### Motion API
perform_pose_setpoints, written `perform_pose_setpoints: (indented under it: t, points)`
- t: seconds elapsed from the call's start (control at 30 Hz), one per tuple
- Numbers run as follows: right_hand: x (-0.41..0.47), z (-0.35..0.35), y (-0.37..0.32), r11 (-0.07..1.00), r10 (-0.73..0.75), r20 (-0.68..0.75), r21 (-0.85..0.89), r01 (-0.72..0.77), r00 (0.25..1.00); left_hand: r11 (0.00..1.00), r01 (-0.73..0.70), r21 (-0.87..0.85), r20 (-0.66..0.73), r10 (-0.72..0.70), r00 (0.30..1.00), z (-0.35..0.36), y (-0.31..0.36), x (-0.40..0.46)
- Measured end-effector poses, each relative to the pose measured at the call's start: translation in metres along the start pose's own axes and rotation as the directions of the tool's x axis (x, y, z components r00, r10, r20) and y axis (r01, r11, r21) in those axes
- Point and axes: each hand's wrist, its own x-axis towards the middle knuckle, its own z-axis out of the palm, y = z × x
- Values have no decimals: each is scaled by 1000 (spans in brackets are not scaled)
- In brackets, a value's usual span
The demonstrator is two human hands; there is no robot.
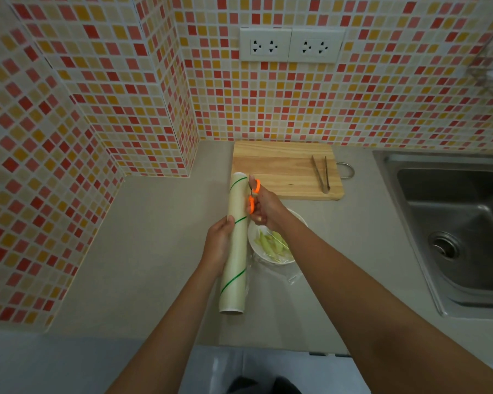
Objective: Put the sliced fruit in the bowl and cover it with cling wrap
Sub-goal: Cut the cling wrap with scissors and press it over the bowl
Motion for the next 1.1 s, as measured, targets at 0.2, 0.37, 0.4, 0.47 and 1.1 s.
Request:
perform_pose_setpoints:
  t: [0.2,0.37,0.4,0.47,1.1]
  points:
    - [0,-2,-8,991,-130,-73,1,130,989,999,5,-35,20,-5,1000,-1,0,-7]
    - [-8,-17,-29,978,-208,-212,-41,204,955,999,25,-34,-67,-28,997,-12,-2,-7]
    - [-11,-25,-31,973,-232,-226,-51,227,946,999,25,-22,-93,-27,995,-15,-3,-6]
    - [-20,-50,-30,961,-278,-255,-85,265,926,1000,18,26,-135,-14,991,-22,-6,-5]
    - [-103,-170,107,621,-338,-627,-709,-334,702,771,-84,631,-111,197,974,-8,-39,-9]
